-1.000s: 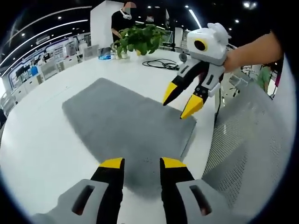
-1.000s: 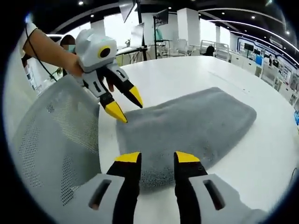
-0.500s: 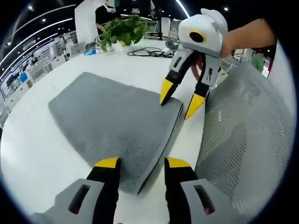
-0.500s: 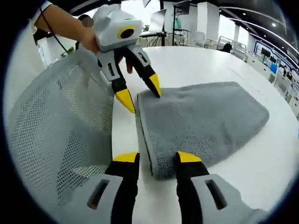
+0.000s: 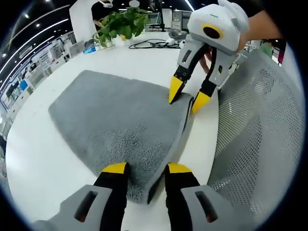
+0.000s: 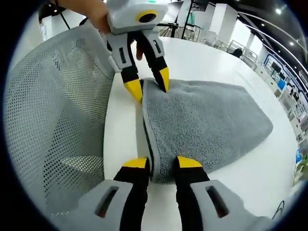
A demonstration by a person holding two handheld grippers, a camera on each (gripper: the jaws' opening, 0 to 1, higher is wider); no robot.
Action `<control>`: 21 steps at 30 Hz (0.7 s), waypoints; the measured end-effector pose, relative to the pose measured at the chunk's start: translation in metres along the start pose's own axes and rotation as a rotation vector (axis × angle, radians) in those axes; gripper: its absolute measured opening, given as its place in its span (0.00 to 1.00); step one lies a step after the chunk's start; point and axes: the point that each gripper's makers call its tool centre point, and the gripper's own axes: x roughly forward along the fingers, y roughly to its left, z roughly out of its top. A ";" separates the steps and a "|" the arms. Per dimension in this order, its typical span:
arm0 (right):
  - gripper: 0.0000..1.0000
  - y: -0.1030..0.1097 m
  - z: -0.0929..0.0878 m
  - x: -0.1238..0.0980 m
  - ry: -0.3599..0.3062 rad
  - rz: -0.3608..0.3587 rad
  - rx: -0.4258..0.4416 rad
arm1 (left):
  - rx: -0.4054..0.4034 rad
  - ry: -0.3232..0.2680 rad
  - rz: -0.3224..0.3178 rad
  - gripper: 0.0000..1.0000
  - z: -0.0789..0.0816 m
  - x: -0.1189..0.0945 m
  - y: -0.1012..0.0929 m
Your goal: Fold the towel on the table until its edges align and the towel forms a compact rectangular stack.
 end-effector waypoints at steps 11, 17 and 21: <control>0.08 0.002 -0.003 -0.003 0.014 0.015 0.048 | -0.020 0.034 0.007 0.13 0.001 0.000 -0.010; 0.06 0.013 -0.004 -0.005 0.028 0.042 0.047 | -0.024 0.031 -0.021 0.12 -0.002 -0.003 -0.019; 0.05 0.017 -0.004 -0.005 0.043 0.048 0.037 | -0.019 0.039 -0.032 0.12 -0.003 -0.004 -0.024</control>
